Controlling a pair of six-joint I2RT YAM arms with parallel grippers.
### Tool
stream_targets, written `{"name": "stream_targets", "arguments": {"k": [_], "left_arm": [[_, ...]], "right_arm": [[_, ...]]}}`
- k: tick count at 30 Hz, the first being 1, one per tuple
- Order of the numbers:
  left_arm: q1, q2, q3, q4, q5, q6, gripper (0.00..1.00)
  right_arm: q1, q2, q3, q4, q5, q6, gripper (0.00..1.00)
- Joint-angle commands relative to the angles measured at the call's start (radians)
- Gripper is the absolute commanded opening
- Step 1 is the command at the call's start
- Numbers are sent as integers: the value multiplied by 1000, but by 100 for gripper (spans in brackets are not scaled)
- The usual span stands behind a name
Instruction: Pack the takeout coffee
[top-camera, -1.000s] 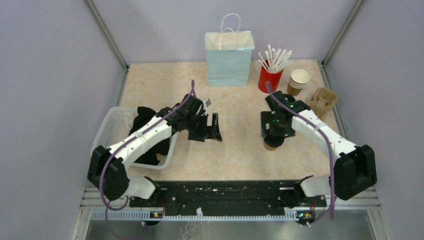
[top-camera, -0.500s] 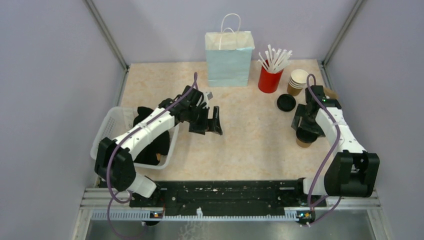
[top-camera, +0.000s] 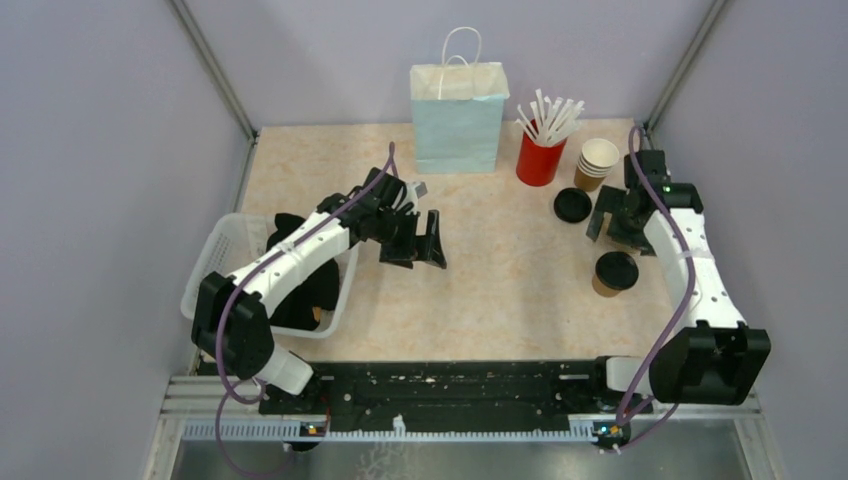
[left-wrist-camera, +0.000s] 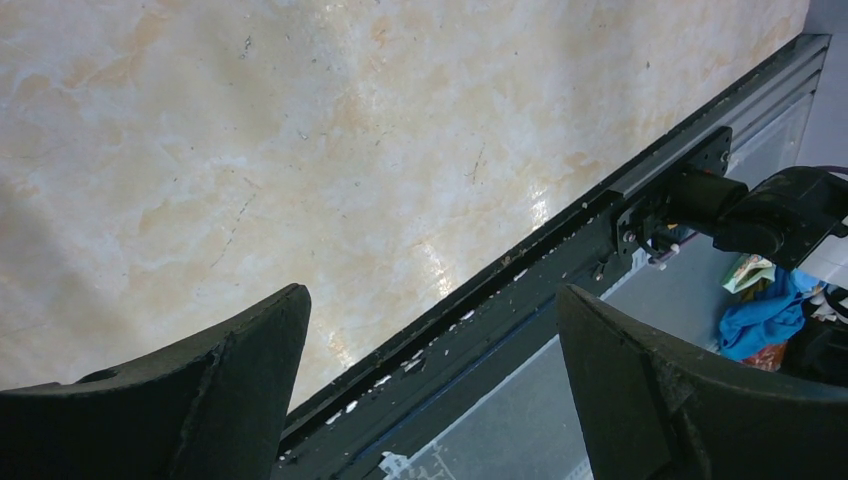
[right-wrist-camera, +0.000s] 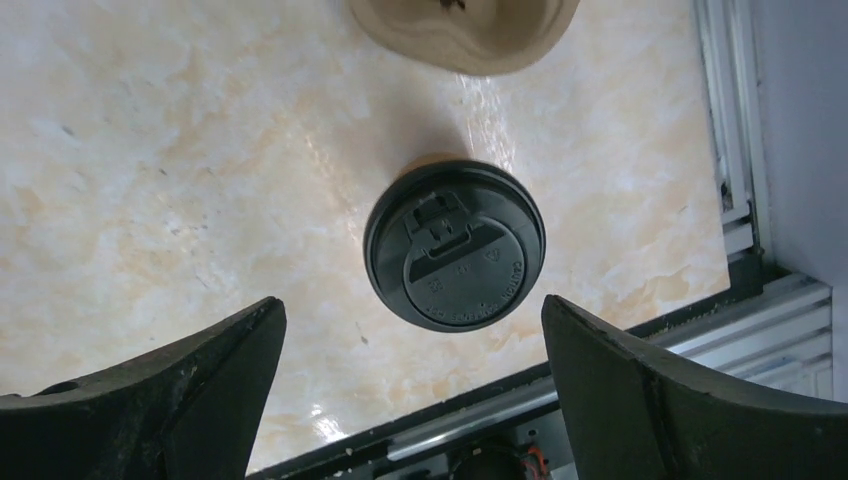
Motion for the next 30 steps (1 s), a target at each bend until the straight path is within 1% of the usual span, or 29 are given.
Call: {"name": "stream_targets", "arguments": {"k": [1, 3, 5, 6, 7, 10, 12, 15, 18, 22, 27, 30], "left_arm": [[2, 10, 21, 27, 33, 9, 99], [4, 15, 30, 26, 35, 15, 98], [4, 25, 48, 16, 33, 29, 98], [4, 29, 62, 8, 30, 39, 98], [3, 34, 73, 2, 28, 50, 99], [4, 44, 95, 1, 27, 76, 99], [4, 53, 114, 1, 25, 90, 98], [3, 68, 139, 6, 13, 113, 98], [6, 97, 165, -3, 3, 137, 98], [13, 141, 187, -7, 16, 151, 99], [29, 170, 200, -5, 28, 155, 98], [38, 181, 208, -5, 35, 155, 98]], "right_arm": [[-2, 0, 173, -23, 2, -30, 99], [-15, 56, 245, 43, -8, -3, 98], [-52, 141, 327, 118, -52, 68, 95], [-68, 202, 363, 158, -70, 107, 91], [-78, 247, 400, 198, -80, 139, 85], [-94, 382, 523, 268, -76, 181, 74], [-97, 468, 605, 293, -70, 175, 70], [-97, 589, 721, 295, -42, 149, 66], [-97, 697, 849, 245, -9, 132, 56], [-97, 768, 895, 250, 16, 127, 47], [-98, 821, 913, 249, 42, 118, 43], [-98, 846, 925, 251, 45, 100, 37]]}}
